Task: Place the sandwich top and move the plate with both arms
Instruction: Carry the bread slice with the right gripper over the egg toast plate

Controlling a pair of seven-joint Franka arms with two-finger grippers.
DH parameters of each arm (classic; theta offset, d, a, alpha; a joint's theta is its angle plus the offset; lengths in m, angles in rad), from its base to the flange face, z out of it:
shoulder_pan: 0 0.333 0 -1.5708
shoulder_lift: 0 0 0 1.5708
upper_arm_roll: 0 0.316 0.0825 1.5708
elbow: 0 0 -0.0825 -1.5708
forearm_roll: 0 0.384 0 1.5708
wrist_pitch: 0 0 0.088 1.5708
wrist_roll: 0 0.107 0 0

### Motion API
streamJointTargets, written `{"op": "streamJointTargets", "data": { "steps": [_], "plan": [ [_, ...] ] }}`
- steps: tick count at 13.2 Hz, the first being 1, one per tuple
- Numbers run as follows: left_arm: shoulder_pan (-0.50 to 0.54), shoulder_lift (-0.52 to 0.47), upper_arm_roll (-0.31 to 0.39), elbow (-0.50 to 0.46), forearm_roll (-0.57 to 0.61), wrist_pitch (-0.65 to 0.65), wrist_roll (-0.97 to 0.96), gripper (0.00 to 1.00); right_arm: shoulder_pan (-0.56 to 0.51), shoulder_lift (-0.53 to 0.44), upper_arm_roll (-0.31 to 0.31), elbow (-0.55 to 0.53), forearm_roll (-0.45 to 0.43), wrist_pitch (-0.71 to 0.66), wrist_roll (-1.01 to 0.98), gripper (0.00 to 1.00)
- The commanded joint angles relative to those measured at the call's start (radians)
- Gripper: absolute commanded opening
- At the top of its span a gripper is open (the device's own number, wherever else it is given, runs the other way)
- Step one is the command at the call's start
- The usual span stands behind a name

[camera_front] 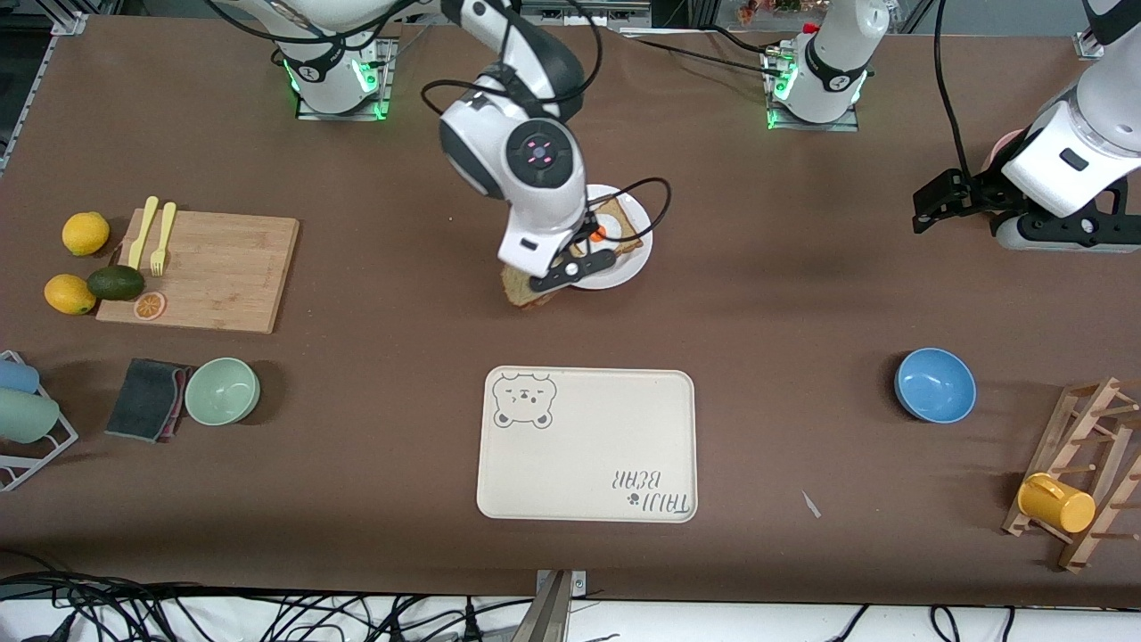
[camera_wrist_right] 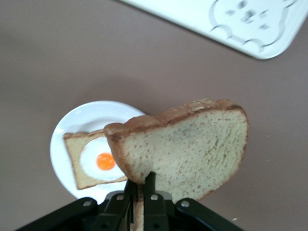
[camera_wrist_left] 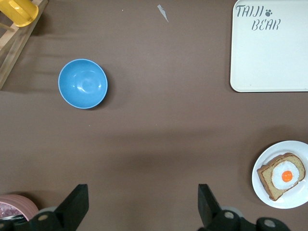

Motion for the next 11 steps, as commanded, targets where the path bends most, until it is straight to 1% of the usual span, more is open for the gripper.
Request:
{"op": "streamJointTargets", "data": {
  "steps": [1, 2, 3, 5, 6, 7, 9, 11],
  "plan": [
    [0.000, 0.000, -0.007, 0.008, 0.035, -0.002, -0.008, 1.00, 0.047, 0.063, 0.038, 0.043, -0.089, -0.011, 0.092, 0.00],
    [0.000, 0.000, -0.007, 0.008, 0.035, -0.002, -0.008, 1.00, 0.058, 0.091, 0.070, 0.043, -0.178, -0.007, 0.139, 0.00],
    [0.000, 0.000, -0.007, 0.008, 0.035, -0.002, -0.008, 1.00, 0.063, 0.123, 0.097, 0.043, -0.229, 0.004, 0.190, 0.00],
    [0.000, 0.000, -0.007, 0.008, 0.035, -0.002, -0.008, 1.00, 0.049, 0.174, 0.179, 0.041, -0.286, 0.049, 0.273, 0.00],
    [0.000, 0.000, -0.007, 0.008, 0.035, -0.002, -0.008, 1.00, 0.041, 0.178, 0.211, 0.038, -0.312, 0.049, 0.290, 0.00],
    [0.000, 0.000, -0.007, 0.008, 0.035, -0.002, -0.008, 1.00, 0.041, 0.178, 0.223, 0.038, -0.315, 0.049, 0.291, 0.00],
    [0.000, 0.000, -0.007, 0.008, 0.035, -0.002, -0.008, 1.00, 0.058, 0.189, 0.227, 0.041, -0.320, 0.067, 0.331, 0.00],
    [0.000, 0.000, -0.007, 0.008, 0.035, -0.002, -0.008, 1.00, 0.076, 0.215, 0.227, 0.041, -0.350, 0.087, 0.342, 0.00]
  ]
}}
